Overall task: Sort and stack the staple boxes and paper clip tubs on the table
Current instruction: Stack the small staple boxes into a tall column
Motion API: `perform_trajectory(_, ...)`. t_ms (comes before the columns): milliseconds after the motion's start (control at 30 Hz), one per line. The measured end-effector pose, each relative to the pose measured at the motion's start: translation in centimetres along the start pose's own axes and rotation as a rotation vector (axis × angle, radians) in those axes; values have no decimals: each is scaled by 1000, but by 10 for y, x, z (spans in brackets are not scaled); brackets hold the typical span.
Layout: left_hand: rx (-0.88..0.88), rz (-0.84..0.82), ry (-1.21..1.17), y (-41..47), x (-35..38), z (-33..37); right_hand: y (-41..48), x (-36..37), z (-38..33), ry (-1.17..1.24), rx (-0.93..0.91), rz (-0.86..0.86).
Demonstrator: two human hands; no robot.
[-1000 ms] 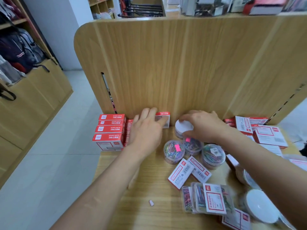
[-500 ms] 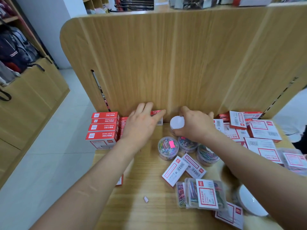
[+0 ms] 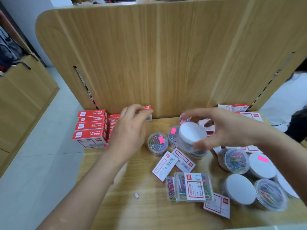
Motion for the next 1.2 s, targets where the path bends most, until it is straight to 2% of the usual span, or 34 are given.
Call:
perform_trajectory(100,12,-69,-193,-4,4,23,-19,8,3,-219,-20,-136)
perform_trajectory(200,22,-184,-279,-1,17,42,-31,15,14,-370,11,-208)
perform_trajectory(333,51,-284,-227,20,39,66,-43,19,24,-358,68,-169)
perform_trajectory(533,152,-652,-84,67,86,116,-55,27,26,-461,92,-95)
perform_trajectory(633,94,-821,-36,79,102,125,-56,39,32,-539,72,-63)
perform_trajectory(700,100,-855,27,82,106,129,-55,49,35,-575,39,-50)
perform_trajectory(767,143,-806,56,82,105,133,-56,47,35,-536,28,-61)
perform_trajectory(833,156,-739,6,82,103,134,-58,31,38,-296,39,0)
perform_trajectory(900,8,-660,-192,83,93,131,-57,3,55,-75,32,249)
perform_trajectory(967,-353,-578,-697,83,78,122,-54,-22,82,-252,63,421)
perform_trajectory(1033,-707,-585,-1249,76,69,117,-45,-31,105,-545,129,354)
perform_trajectory(1067,-809,-642,-1415,71,66,116,-39,-31,114,-630,149,274)
perform_trajectory(1100,-870,-701,-1493,65,62,115,-33,-29,118,-684,153,204)
perform_trajectory(1200,-914,-802,-1504,53,57,112,-19,-23,121,-785,104,99)
Point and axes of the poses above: each hand's wrist, its own y-axis towards the middle knuckle, its own x-axis out of the palm, z = x × y, the point moved 4 cm from there along y, towards the middle knuckle, and after that the axes turned 4 degrees about -x, right-handed, at the moved point
